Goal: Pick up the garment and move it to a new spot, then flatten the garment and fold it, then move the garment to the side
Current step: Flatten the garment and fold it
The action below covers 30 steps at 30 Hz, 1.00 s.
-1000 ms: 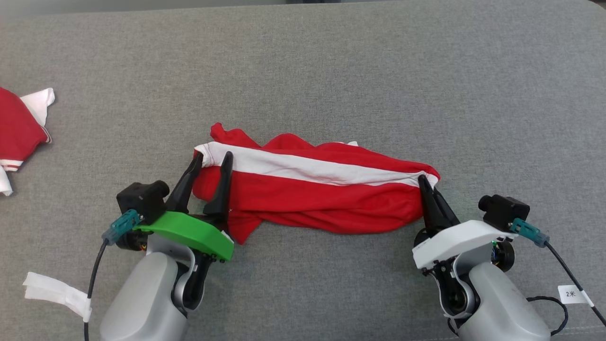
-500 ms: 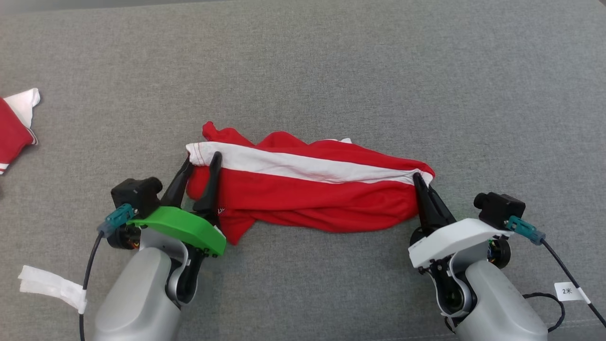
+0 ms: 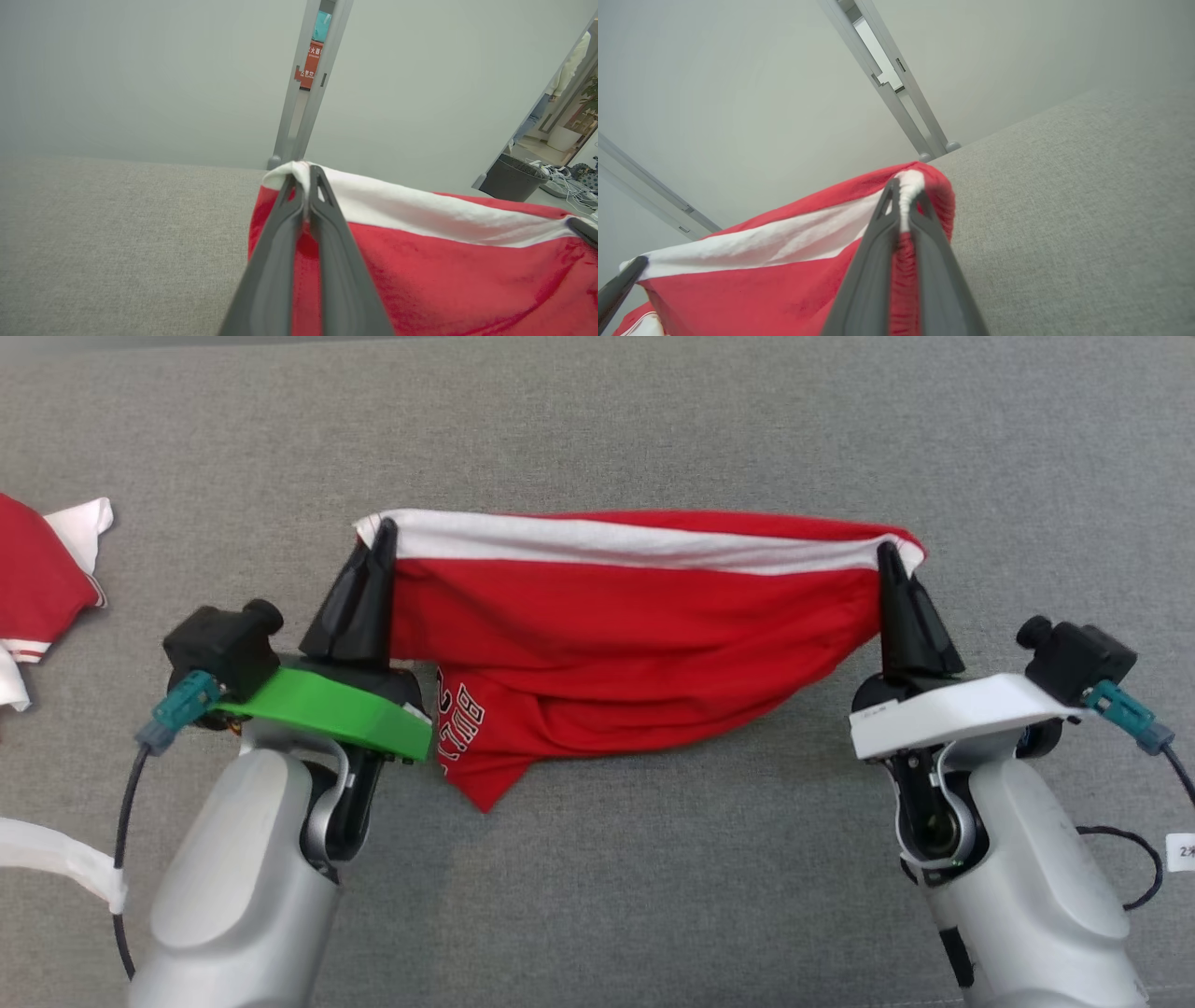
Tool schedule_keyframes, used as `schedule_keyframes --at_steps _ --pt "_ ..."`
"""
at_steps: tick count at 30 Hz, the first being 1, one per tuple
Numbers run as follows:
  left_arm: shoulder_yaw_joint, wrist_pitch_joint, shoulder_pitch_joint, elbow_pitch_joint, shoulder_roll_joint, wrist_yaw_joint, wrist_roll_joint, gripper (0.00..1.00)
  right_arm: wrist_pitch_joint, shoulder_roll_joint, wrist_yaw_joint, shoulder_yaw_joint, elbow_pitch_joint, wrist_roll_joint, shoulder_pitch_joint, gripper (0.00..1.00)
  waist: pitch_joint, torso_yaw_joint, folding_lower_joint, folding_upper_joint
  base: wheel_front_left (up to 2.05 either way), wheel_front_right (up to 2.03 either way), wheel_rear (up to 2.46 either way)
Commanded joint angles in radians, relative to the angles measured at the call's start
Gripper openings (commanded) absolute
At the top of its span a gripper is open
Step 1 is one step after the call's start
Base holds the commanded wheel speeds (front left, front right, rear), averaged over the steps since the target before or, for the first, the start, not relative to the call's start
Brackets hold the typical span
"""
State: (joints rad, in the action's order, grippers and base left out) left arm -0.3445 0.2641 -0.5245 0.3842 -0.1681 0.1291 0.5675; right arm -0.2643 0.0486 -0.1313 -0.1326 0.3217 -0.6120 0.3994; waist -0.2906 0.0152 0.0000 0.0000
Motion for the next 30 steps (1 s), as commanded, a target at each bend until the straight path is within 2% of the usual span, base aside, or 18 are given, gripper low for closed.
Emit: schedule_keyframes --at_steps 1,5,9,16,20,25,30 --pt "0.010 0.000 -0.031 -0.022 -0.017 0.002 -0.006 0.00 0.000 0.004 0.001 0.010 -0.029 0.010 0.028 0.00 0.018 -0.015 0.0000 0.0000 0.00 0.00 0.00" --pt "0.023 0.000 -0.085 -0.091 -0.050 0.002 -0.031 0.00 0.000 0.013 0.001 0.036 -0.106 0.049 0.091 0.00 0.047 -0.030 0.0000 0.0000 0.00 0.00 0.00" --pt "0.049 0.000 -0.153 -0.151 -0.082 0.002 -0.040 0.00 0.000 0.054 0.001 0.042 -0.148 0.061 0.178 0.00 0.075 -0.039 0.0000 0.0000 0.00 0.00 0.00" --pt "0.083 0.000 -0.268 -0.168 -0.128 0.000 -0.062 0.00 0.000 0.154 0.002 0.016 -0.132 0.069 0.327 0.00 0.075 -0.044 0.0000 0.0000 0.00 0.00 0.00" --pt "0.091 0.001 -0.360 -0.121 -0.121 0.000 -0.090 0.00 0.000 0.210 0.002 -0.024 -0.057 0.096 0.442 0.00 0.010 -0.047 0.0000 0.0000 0.00 0.00 0.00" --pt "0.127 0.001 -0.482 -0.042 -0.095 0.000 -0.160 0.00 0.000 0.225 0.002 -0.070 0.041 0.155 0.597 0.00 -0.074 -0.045 0.0000 0.0000 0.00 0.00 0.00" --pt "0.207 0.000 -0.627 -0.056 -0.059 -0.014 -0.273 0.00 0.000 0.224 0.002 -0.033 0.039 0.306 0.772 0.00 -0.140 -0.045 0.0000 0.0000 0.00 0.00 0.00"
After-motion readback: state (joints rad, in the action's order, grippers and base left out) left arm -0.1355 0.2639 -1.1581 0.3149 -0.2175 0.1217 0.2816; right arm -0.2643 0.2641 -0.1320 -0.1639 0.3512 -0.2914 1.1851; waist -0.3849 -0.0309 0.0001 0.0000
